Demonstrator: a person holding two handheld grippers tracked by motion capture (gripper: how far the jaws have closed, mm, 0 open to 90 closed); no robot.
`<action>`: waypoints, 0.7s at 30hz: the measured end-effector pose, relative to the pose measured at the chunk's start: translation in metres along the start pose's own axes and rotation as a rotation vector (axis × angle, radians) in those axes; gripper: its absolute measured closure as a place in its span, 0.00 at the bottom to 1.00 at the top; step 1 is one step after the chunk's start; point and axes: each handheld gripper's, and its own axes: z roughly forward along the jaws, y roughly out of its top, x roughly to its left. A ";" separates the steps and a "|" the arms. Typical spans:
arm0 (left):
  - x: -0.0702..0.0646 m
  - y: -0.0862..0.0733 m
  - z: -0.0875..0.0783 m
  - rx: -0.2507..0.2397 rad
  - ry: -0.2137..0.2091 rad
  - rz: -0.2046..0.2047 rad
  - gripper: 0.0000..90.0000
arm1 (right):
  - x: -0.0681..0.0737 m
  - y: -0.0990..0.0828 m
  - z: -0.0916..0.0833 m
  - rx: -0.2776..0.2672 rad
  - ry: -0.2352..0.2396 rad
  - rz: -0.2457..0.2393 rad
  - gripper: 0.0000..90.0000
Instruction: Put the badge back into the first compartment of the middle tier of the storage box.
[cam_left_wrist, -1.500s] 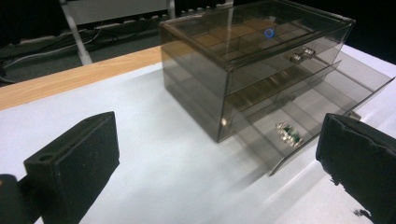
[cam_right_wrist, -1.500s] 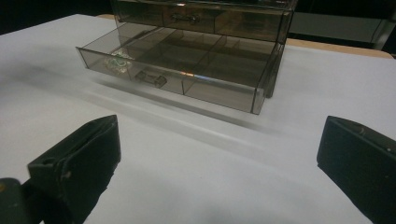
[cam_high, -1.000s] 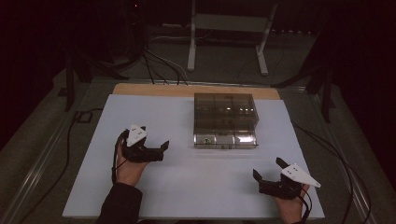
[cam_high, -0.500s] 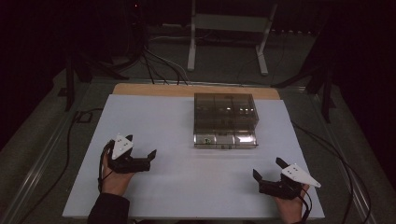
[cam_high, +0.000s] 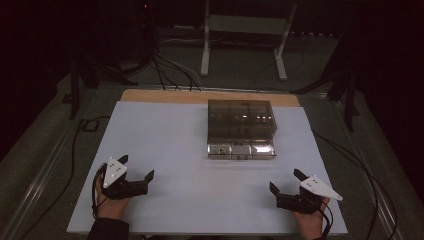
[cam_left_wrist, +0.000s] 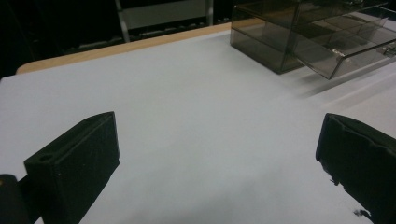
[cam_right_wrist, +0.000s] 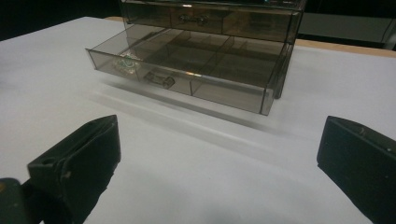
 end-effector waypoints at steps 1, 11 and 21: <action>0.000 -0.001 -0.002 -0.003 0.009 0.005 0.00 | 0.000 0.000 0.000 0.000 0.001 -0.003 0.00; 0.004 -0.005 -0.015 -0.070 0.045 -0.029 0.00 | 0.002 0.001 -0.001 -0.013 0.009 -0.014 0.00; 0.011 -0.008 -0.026 -0.102 0.071 -0.058 0.00 | 0.005 0.001 0.001 -0.010 0.017 -0.023 0.00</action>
